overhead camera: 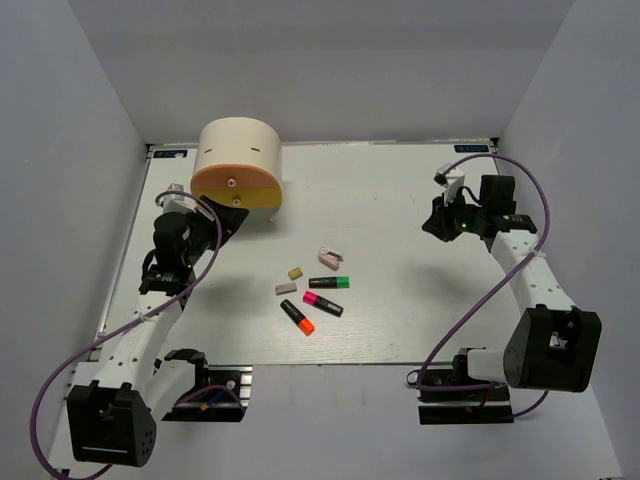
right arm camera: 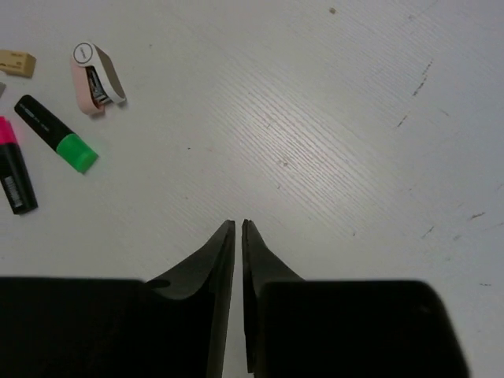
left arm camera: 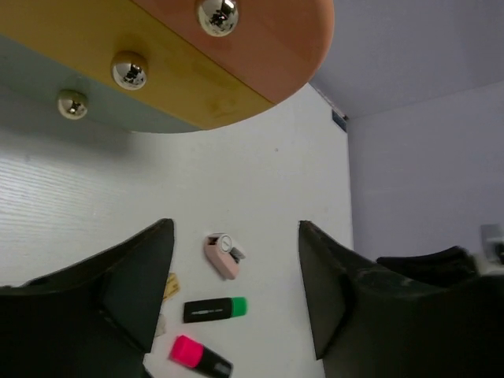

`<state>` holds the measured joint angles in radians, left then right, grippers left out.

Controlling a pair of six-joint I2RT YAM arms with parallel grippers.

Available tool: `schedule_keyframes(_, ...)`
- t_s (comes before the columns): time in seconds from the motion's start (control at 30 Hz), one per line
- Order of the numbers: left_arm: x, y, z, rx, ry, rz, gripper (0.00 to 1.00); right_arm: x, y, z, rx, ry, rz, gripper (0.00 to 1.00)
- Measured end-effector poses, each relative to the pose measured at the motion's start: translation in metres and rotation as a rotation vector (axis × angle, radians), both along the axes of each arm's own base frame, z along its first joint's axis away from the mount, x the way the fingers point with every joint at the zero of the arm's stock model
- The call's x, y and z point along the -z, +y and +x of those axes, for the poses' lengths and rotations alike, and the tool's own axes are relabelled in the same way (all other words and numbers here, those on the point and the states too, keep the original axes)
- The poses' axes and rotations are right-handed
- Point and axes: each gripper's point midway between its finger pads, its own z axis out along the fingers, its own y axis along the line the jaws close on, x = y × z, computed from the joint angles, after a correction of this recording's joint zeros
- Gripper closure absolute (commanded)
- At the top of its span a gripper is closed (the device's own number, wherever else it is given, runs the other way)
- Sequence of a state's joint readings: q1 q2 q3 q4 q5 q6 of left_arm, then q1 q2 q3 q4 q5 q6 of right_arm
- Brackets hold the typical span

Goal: Sort the stationery into containers
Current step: Open the drawer in the storage box.

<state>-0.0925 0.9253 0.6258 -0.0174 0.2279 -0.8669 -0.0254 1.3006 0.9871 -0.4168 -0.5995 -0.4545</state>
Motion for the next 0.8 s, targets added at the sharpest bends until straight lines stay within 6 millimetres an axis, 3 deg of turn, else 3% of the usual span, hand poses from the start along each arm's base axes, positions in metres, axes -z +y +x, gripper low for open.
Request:
schedule_keyframes(0.03,0.001,0.000,0.001,-0.003,0.002,-0.018,0.36,0.000,0.001,-0.001,-0.002,0.005,0.009,0.91)
schedule_keyframes(0.07,0.002,0.000,0.001,-0.008,0.001,-0.035,0.39,0.000,0.002,-0.001,-0.003,0.010,0.015,0.69)
schedule_keyframes(0.1,0.003,0.001,0.001,-0.014,-0.001,-0.053,0.42,0.001,0.003,-0.001,-0.001,0.021,0.025,0.55)
schedule_keyframes(0.17,0.005,0.005,0.002,-0.036,-0.011,-0.093,0.51,0.005,0.006,-0.001,-0.010,0.036,0.039,0.45)
schedule_keyframes(0.27,0.015,0.011,-0.001,-0.076,-0.010,-0.164,0.51,0.008,0.009,-0.002,-0.018,0.055,0.054,0.45)
schedule_keyframes(0.33,0.023,0.015,-0.001,-0.100,-0.009,-0.209,0.42,0.007,0.010,-0.001,-0.023,0.053,0.061,0.54)
schedule_keyframes(0.43,0.027,0.018,0.006,-0.121,-0.019,-0.281,0.37,0.004,0.013,0.001,-0.030,0.041,0.078,0.61)
schedule_keyframes(0.47,0.026,0.019,0.011,-0.124,-0.027,-0.300,0.32,0.003,0.014,0.001,-0.034,0.037,0.086,0.61)
schedule_keyframes(0.73,0.009,0.029,0.042,-0.138,-0.096,-0.373,0.32,-0.002,0.018,0.005,-0.054,0.001,0.110,0.60)
schedule_keyframes(0.8,0.002,0.032,0.051,-0.135,-0.117,-0.383,0.32,0.000,0.019,0.005,-0.055,0.000,0.111,0.64)
